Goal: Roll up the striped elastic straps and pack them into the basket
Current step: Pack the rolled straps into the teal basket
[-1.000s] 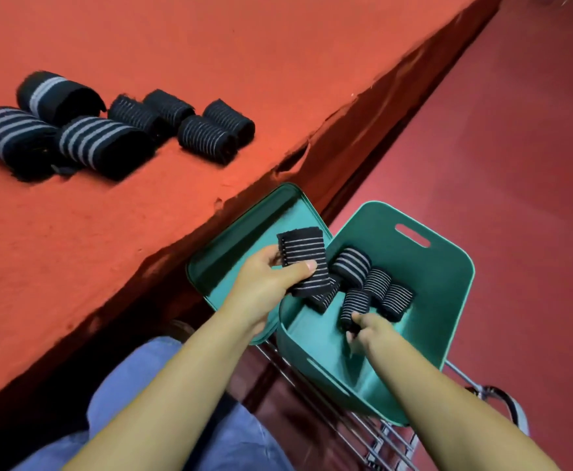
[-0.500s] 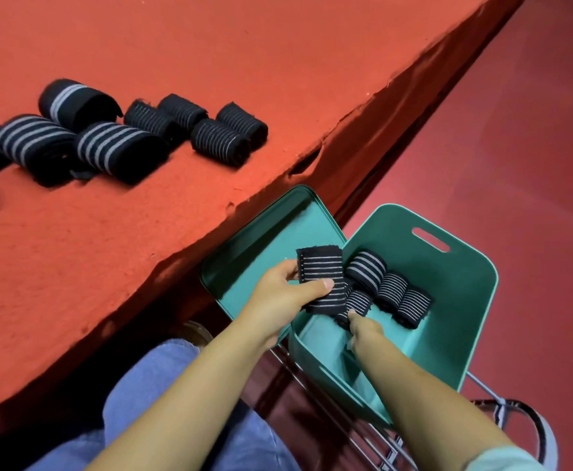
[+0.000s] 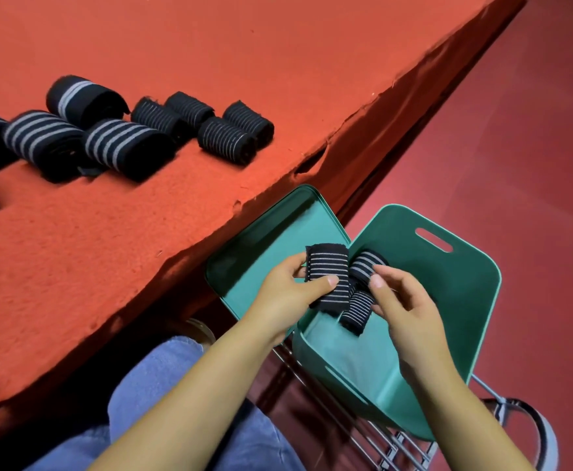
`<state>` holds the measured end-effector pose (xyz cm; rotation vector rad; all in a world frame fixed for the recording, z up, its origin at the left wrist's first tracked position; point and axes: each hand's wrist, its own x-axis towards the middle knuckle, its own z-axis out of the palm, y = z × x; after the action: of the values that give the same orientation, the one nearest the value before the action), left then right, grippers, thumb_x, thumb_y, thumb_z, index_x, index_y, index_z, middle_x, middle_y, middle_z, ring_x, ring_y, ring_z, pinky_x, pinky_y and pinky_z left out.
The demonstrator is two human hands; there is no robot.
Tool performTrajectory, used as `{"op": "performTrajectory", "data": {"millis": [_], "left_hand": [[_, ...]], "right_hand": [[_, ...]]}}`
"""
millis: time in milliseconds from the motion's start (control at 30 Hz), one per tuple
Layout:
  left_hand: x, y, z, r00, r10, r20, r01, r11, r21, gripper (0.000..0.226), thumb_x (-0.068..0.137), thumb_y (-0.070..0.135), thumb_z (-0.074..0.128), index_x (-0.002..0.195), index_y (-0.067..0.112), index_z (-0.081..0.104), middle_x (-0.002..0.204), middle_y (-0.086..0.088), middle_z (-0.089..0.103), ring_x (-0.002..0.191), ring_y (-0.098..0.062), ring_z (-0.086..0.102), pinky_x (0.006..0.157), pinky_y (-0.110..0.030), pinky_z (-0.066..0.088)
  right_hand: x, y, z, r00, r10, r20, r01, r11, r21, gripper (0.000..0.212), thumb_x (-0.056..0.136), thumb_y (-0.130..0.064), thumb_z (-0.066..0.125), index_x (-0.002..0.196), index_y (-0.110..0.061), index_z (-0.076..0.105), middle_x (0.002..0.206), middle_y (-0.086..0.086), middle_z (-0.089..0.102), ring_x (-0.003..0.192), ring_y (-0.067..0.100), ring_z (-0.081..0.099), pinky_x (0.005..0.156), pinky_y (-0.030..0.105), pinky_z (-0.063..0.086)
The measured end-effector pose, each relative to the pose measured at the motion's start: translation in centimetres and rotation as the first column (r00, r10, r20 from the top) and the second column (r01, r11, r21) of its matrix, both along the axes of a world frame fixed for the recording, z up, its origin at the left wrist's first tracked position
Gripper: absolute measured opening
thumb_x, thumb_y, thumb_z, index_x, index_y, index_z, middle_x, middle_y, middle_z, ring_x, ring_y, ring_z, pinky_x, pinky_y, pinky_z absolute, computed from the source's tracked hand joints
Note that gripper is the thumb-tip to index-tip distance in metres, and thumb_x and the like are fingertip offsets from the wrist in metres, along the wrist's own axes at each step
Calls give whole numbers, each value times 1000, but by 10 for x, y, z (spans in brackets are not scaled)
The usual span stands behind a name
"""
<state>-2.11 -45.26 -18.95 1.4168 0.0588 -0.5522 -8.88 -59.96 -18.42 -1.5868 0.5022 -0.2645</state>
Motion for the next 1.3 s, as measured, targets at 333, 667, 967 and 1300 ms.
{"op": "performTrajectory", "data": {"millis": [333, 667, 967, 1300], "left_hand": [[-15, -21, 1, 992, -117, 52, 115, 993, 38, 49, 89, -1, 64, 136, 10, 53, 102, 4, 67, 80, 4, 62, 78, -9, 50], [2, -12, 6, 980, -196, -45, 197, 980, 25, 20, 98, 16, 56, 115, 25, 60, 118, 1, 66, 109, -13, 62, 96, -30, 49], [-1, -10, -1, 980, -163, -117, 163, 987, -14, 13, 96, 15, 57, 103, 25, 61, 121, -8, 66, 93, -12, 64, 90, -30, 51], [5, -3, -5, 982, -120, -146, 115, 993, -39, 11, 96, 13, 57, 102, 22, 59, 117, -10, 67, 91, -13, 65, 83, -28, 52]], "right_hand": [[-11, 10, 2, 975, 120, -187, -74, 969, 238, 24, 87, 2, 61, 100, -17, 60, 75, -12, 73, 71, 0, 67, 73, 21, 56], [18, -56, -38, 833, -216, -509, 407, 862, 301, 23, 91, 6, 55, 98, -15, 49, 76, 0, 51, 69, 12, 47, 87, 45, 48], [44, -62, -115, 615, -268, -742, 492, 865, 95, 22, 92, 10, 45, 108, -6, 44, 114, 12, 51, 84, 23, 47, 88, 38, 43], [47, -64, -136, 568, -235, -789, 431, 901, 42, 50, 97, -4, 53, 143, 1, 35, 147, 13, 41, 132, 30, 40, 109, 38, 30]]}}
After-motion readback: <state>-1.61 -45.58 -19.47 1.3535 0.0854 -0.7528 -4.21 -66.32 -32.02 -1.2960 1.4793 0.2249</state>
